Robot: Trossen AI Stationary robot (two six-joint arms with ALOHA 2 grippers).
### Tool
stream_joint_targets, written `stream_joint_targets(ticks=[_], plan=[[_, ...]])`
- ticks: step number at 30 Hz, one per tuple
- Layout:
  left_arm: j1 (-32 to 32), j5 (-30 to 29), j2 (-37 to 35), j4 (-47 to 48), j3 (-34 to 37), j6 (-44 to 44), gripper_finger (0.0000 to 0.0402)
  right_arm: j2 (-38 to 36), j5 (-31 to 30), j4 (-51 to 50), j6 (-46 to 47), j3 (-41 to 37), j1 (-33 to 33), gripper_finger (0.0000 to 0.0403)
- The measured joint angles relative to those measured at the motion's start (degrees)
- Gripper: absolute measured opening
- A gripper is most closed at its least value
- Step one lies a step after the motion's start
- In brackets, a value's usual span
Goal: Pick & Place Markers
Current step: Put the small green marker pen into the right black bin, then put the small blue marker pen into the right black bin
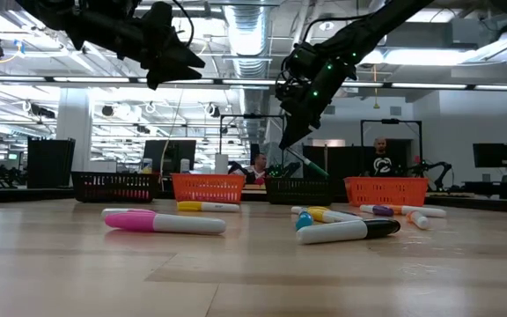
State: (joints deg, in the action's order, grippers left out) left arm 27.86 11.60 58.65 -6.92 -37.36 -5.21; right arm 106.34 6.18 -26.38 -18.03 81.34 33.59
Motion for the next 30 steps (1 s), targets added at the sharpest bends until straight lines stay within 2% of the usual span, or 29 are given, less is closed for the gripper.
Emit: stream_joint_targets(ticks=[7,14,21,30], plan=[[0.0,0.0,0.0,0.0,0.0,0.0,0.0177,0.7,0.3,-0.5,0.0,0.0,-0.5,0.0034],[0.0,0.0,0.0,0.0,0.0,0.0,0.0177,2.4,-0.1,-1.5,-1.1,-0.1,-1.3,0.0027],[-0.1,0.0,0.0,0.0,0.0,0.0,0.0177,2.7,0.3,-1.0,-1.9,-0.1,-1.7,0.0051],[-0.1,0.0,0.0,0.0,0.0,0.0,0.0177,2.7,0.3,-2.5,-2.0,-0.1,-1.6,0.0056]])
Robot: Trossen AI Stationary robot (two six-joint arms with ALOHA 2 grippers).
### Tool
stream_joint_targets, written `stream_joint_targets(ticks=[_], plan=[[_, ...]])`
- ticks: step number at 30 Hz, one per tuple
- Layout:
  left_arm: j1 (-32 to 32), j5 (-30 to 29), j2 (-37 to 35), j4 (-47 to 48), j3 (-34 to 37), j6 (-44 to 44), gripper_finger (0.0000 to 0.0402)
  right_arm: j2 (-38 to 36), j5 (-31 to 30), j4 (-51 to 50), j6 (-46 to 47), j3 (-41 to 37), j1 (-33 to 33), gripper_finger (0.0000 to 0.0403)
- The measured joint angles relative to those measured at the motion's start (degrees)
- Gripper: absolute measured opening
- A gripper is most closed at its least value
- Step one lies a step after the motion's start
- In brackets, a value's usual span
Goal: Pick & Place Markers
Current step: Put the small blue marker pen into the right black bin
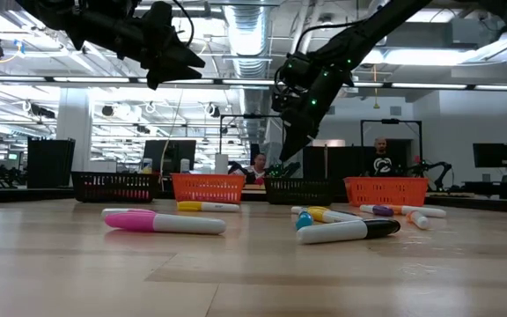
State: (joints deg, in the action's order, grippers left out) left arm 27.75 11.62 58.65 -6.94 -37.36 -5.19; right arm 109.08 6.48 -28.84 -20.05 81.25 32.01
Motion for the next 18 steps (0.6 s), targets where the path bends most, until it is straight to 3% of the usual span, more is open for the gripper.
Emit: stream_joint_targets(ticks=[11,18], plan=[[0.0,0.0,0.0,0.0,0.0,0.2,0.0177,-2.9,0.5,2.4,0.5,0.0,-0.1,0.0047],[0.0,0.0,0.0,0.0,0.0,0.9,0.0177,-10.8,8.3,4.6,1.2,0.0,0.0,0.0025]])
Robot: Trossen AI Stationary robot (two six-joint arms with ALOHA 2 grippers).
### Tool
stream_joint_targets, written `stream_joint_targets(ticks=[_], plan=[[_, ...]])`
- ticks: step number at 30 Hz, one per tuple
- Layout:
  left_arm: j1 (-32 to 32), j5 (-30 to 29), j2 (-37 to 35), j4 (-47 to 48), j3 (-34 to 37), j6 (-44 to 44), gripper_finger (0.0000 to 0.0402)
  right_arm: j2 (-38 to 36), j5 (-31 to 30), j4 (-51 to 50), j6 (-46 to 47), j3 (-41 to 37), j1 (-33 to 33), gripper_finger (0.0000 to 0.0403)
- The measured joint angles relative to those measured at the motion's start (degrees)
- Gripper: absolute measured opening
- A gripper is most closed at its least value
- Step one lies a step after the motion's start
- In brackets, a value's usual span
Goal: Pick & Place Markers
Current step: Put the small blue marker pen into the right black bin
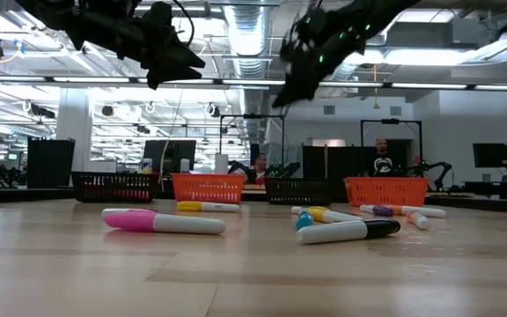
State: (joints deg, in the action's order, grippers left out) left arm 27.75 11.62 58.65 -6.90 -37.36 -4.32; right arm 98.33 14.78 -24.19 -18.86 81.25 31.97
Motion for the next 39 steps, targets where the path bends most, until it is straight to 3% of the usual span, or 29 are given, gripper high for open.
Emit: stream_joint_targets(ticks=[12,15,34,39], plan=[[0.0,0.0,0.0,0.0,0.0,0.0,0.0177,-13.1,18.9,4.6,1.2,0.0,-0.3,0.0045],[0.0,0.0,0.0,0.0,0.0,0.0,0.0177,-15.4,20.9,4.2,2.9,0.0,-1.1,0.0054],[0.0,0.0,0.0,0.5,0.0,0.0,0.0177,-18.5,16.4,-18.8,5.8,0.0,-14.6,0.0057],[0.0,0.1,0.0,0.6,1.1,-0.1,0.0177,-18.4,6.5,-31.8,11.3,0.0,-18.4,0.0057]])
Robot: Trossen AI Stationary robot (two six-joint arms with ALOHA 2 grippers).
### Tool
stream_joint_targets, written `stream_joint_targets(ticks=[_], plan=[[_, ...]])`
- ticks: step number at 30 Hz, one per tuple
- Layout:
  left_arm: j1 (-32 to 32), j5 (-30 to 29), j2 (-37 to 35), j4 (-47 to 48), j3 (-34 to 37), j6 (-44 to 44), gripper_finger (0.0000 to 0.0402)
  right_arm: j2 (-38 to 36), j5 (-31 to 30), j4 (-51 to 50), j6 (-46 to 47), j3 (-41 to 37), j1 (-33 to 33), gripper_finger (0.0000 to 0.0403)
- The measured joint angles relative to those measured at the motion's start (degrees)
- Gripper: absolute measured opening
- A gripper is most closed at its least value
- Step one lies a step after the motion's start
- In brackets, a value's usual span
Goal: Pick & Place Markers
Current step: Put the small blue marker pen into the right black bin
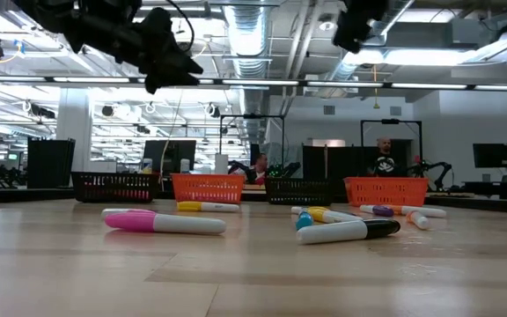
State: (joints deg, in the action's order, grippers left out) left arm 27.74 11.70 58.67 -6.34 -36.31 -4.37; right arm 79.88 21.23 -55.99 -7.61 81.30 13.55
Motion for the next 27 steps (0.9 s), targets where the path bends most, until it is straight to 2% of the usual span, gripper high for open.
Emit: stream_joint_targets(ticks=[5,11,18,20,27], plan=[[0.0,0.0,0.0,0.1,1.7,-1.4,0.0177,0.0,-8.1,-5.9,6.6,0.0,-3.6,0.0057],[0.0,1.7,0.0,-0.1,1.7,-1.9,0.0177,0.6,-8.3,-3.6,10.8,-0.4,-7.5,0.0057],[-0.6,2.1,-0.1,-0.1,1.7,-1.9,0.0177,2.5,-12.0,3.7,12.8,-6.2,-11.2,0.0057],[-0.9,2.1,-0.2,-0.1,1.7,-2.1,0.0177,3.8,-12.5,8.7,14.8,-7.3,-11.7,0.0057],[-3.4,2.1,-1.1,-0.5,1.7,-2.2,0.0177,11.3,-12.2,11.4,15.9,-8.0,-13.6,0.0057]])
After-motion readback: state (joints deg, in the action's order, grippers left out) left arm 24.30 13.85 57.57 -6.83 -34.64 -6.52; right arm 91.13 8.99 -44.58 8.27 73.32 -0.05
